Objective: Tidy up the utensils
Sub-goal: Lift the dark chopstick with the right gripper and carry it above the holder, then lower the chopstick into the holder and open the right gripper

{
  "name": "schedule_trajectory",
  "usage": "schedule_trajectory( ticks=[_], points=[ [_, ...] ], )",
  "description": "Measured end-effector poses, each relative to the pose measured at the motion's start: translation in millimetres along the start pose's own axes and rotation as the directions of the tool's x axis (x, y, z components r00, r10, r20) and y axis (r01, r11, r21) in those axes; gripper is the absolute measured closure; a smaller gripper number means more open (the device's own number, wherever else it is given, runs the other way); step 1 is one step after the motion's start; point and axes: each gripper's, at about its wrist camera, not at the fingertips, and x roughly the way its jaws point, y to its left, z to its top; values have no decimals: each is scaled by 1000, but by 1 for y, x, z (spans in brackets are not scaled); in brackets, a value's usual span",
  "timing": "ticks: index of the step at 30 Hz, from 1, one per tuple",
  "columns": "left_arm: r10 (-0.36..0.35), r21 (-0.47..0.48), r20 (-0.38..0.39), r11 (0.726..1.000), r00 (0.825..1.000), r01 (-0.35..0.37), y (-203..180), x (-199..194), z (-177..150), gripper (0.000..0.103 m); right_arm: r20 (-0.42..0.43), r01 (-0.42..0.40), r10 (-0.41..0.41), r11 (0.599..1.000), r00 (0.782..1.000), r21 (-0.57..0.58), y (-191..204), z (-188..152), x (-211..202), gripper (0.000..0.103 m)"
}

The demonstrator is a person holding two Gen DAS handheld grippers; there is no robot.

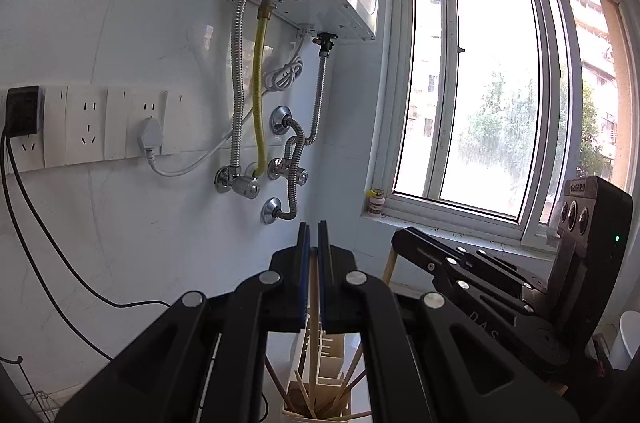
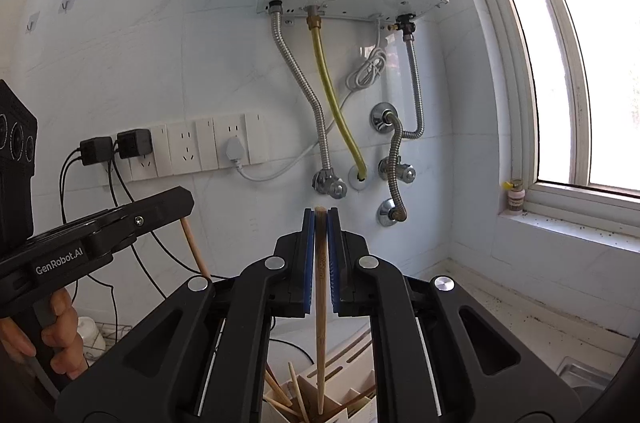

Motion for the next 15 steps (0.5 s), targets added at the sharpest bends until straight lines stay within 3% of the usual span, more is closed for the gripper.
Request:
schedule_trajectory(
  ticks=[7,15],
  points=[
    [-22,5,-79,1000,997,22,3,37,-25,100,-152,16,-9,999,988,46,-12,-23,32,97],
    [-38,-5,-129,999,991,37,9,52,-44,100,-256,29,-11,997,967,67,-20,-44,48,97]
  ],
)
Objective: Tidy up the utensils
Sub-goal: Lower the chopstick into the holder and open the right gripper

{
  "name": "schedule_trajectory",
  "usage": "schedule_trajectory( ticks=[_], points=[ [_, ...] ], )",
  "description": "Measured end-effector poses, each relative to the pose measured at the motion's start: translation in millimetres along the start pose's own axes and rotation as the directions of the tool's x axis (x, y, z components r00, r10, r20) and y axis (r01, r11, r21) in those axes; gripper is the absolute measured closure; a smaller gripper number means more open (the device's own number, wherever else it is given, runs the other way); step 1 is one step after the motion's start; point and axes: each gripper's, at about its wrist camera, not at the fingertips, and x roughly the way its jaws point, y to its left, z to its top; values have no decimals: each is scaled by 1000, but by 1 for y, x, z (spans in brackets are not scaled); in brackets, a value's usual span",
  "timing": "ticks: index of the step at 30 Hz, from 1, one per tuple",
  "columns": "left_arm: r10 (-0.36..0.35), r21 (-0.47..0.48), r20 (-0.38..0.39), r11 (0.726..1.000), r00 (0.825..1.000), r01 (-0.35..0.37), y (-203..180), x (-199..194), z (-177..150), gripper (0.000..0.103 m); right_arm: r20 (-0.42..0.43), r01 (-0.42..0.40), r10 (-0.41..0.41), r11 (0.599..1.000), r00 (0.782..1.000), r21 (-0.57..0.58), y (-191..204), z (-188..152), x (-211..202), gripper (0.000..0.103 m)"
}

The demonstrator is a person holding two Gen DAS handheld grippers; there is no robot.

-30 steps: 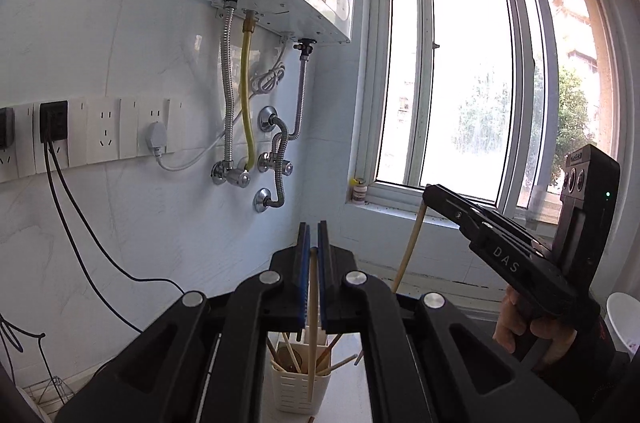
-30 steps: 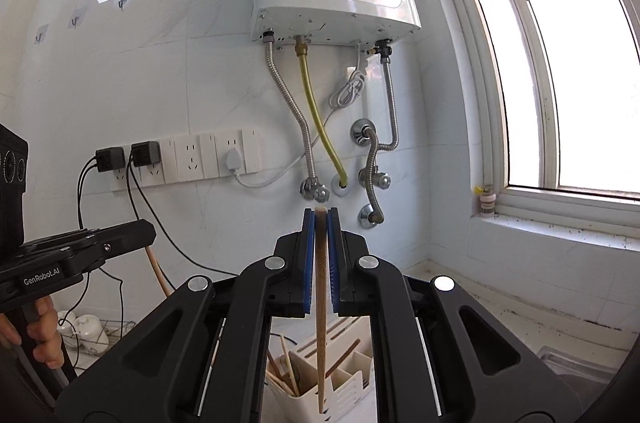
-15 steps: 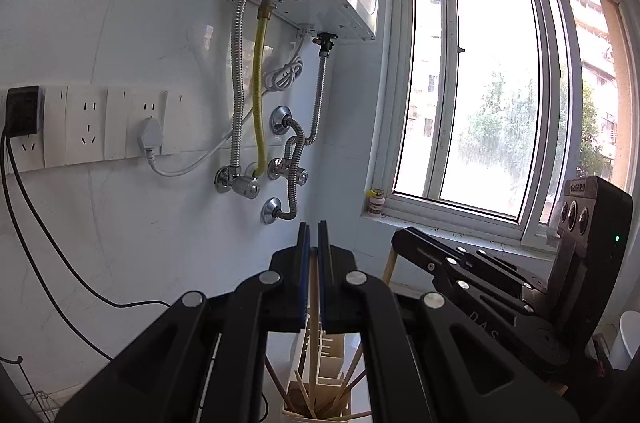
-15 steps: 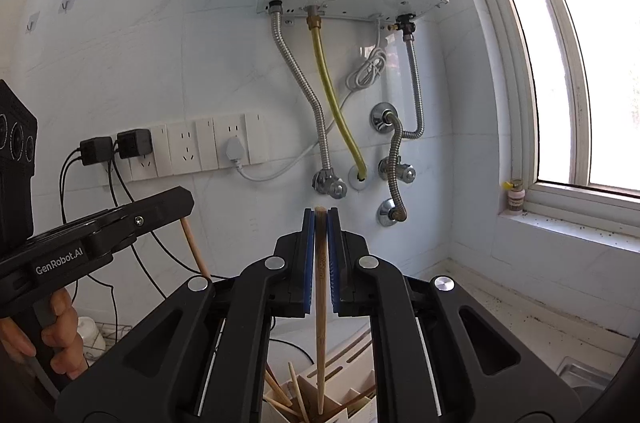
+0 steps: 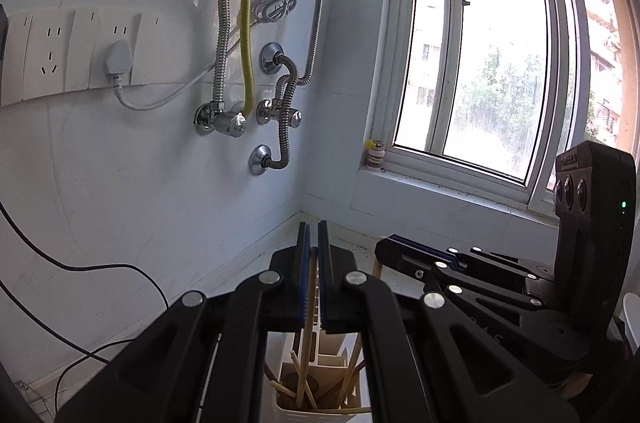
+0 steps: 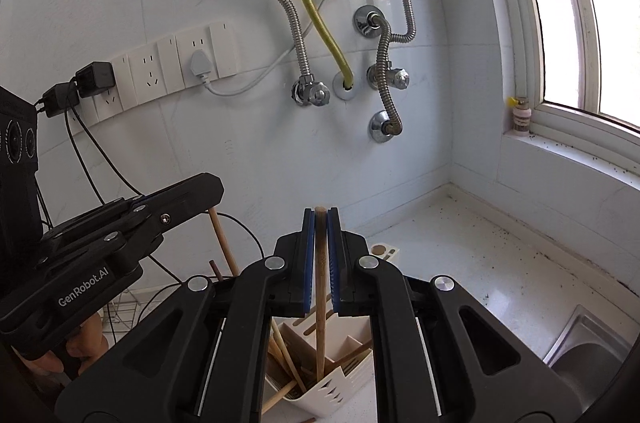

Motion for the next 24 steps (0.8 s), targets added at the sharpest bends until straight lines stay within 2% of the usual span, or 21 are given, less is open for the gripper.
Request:
schedule_trajectory(
  ticks=[9,20,24],
  points=[
    [-23,-30,-69,999,997,21,8,10,-19,100,-79,-23,23,1000,997,-3,0,-17,6,97],
    [-21,2,-158,1000,987,22,0,12,-38,99,-239,-36,41,999,970,26,0,-35,12,97],
    [-15,-1,-172,1000,985,15,3,8,-39,99,-253,-24,28,1000,967,16,0,-38,7,90]
  ],
)
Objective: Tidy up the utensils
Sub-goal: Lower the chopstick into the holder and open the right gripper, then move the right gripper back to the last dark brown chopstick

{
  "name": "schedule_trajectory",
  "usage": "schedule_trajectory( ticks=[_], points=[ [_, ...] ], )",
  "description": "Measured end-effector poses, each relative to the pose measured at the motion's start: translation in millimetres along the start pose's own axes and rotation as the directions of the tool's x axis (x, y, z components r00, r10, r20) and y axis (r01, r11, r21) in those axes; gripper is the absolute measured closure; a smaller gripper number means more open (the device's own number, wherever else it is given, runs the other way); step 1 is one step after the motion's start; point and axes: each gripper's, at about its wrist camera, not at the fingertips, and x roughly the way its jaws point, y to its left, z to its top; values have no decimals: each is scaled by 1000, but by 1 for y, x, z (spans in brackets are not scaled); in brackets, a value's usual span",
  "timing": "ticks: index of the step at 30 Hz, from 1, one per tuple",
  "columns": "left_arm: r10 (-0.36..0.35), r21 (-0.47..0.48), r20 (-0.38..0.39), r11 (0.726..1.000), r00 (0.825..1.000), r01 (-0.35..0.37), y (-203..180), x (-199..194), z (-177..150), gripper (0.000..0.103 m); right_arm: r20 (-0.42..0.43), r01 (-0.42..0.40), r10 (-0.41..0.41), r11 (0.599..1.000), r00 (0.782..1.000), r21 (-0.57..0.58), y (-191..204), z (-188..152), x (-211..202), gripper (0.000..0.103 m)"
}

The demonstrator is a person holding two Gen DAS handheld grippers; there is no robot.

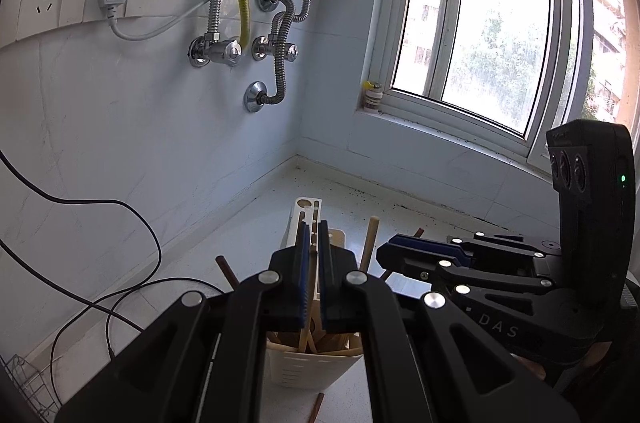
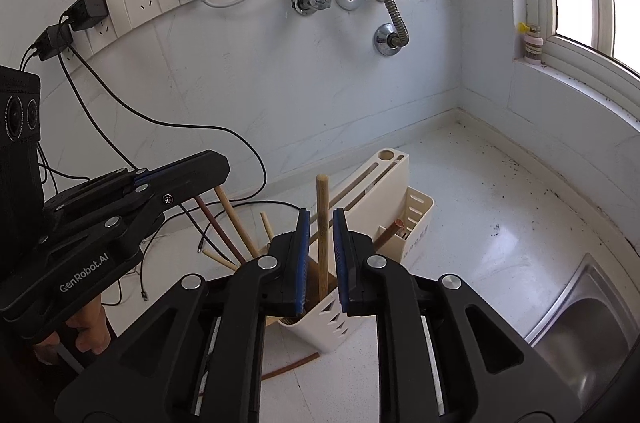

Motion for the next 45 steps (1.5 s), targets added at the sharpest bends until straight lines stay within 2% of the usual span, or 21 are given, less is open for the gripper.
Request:
schedule_trajectory(
  ticks=[2,4,5,8,10,18,22,26,30,38,40,42,45],
  points=[
    [6,-6,0,1000,1000,-6,1,-3,0,95,0,5,-5,1000,1000,-2,0,-1,-4,90],
    [10,-2,10,1000,1000,-10,0,-9,0,75,4,5,-5,1000,1000,2,-1,-2,-8,86],
    [17,3,23,1000,1000,-17,-2,-12,1,71,9,6,-6,1000,1000,2,-1,-2,-11,81],
    [35,26,59,999,998,-36,-9,-27,2,66,31,4,-5,1000,1000,6,-3,-2,-23,80],
    [54,34,82,998,995,-57,-13,-37,1,56,43,1,-2,1000,999,6,-4,-3,-32,79],
    [132,64,137,988,982,-141,-26,-75,-19,36,71,-17,16,1000,997,9,-6,-12,-62,74],
    [159,87,147,981,976,-173,-33,-90,-38,29,63,-36,35,999,997,21,-3,-24,-69,69],
    [178,95,128,977,976,-191,-37,-101,-61,27,36,-53,51,998,998,46,0,-42,-70,69],
    [197,83,101,975,975,-205,-34,-107,-84,20,-3,-63,63,995,998,83,1,-60,-64,67],
    [250,32,6,968,968,-250,-13,-109,-127,17,-84,-37,48,990,995,139,3,-98,-45,61],
    [250,11,-23,968,968,-250,-6,-108,-138,17,-107,-26,42,989,993,147,4,-105,-37,60],
    [251,-5,-52,968,967,-251,1,-107,-148,17,-126,-14,34,987,991,160,5,-113,-30,54],
    [249,-20,-100,967,963,-252,10,-104,-165,17,-155,19,7,985,988,169,8,-125,-18,52]
  ],
)
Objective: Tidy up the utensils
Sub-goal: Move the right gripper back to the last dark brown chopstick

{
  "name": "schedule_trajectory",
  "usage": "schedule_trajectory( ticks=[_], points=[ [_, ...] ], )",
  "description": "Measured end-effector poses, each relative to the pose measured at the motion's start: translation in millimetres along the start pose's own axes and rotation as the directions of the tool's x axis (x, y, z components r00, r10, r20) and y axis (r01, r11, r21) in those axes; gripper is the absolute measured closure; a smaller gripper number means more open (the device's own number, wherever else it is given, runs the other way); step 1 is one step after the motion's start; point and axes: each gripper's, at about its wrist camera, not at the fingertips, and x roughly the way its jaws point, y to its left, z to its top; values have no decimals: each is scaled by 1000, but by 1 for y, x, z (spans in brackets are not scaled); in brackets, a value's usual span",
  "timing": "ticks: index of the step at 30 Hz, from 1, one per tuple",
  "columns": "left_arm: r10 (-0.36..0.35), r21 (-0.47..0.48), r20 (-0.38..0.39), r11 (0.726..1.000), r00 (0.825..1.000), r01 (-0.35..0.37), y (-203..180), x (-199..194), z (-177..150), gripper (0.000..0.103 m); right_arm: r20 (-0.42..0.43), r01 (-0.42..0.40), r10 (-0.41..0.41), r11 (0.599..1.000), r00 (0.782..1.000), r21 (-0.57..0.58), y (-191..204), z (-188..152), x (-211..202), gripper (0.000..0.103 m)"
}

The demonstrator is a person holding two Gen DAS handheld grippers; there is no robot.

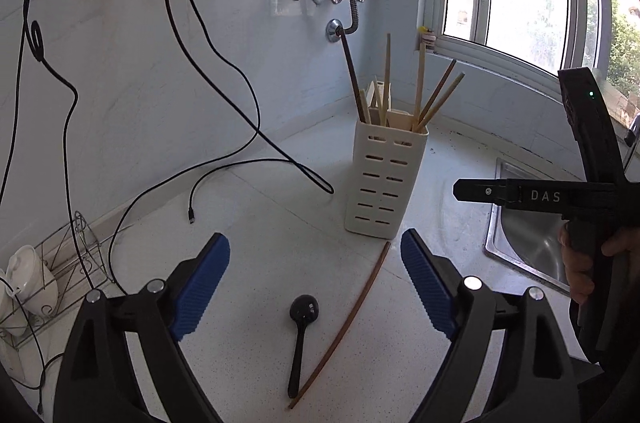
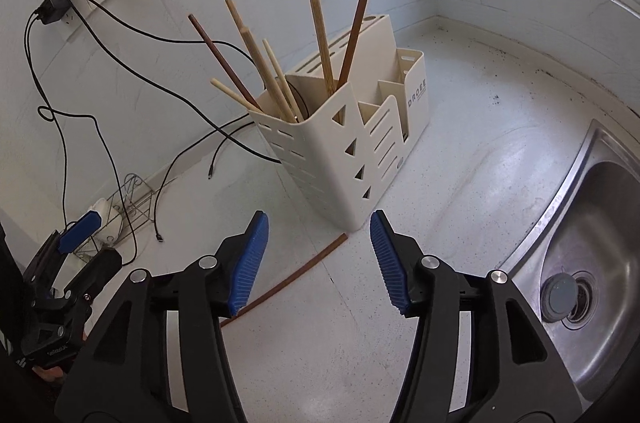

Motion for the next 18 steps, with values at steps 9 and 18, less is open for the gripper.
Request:
schedule_trajectory(
  ticks=[9,18],
  points=[
    [-62,-23,-131,998,989,59,22,22,-47,17,-83,71,-67,996,994,54,-1,-27,42,51],
    [-121,24,-289,991,950,133,38,37,-93,33,-143,107,-93,989,985,99,-7,-36,69,51]
  ],
)
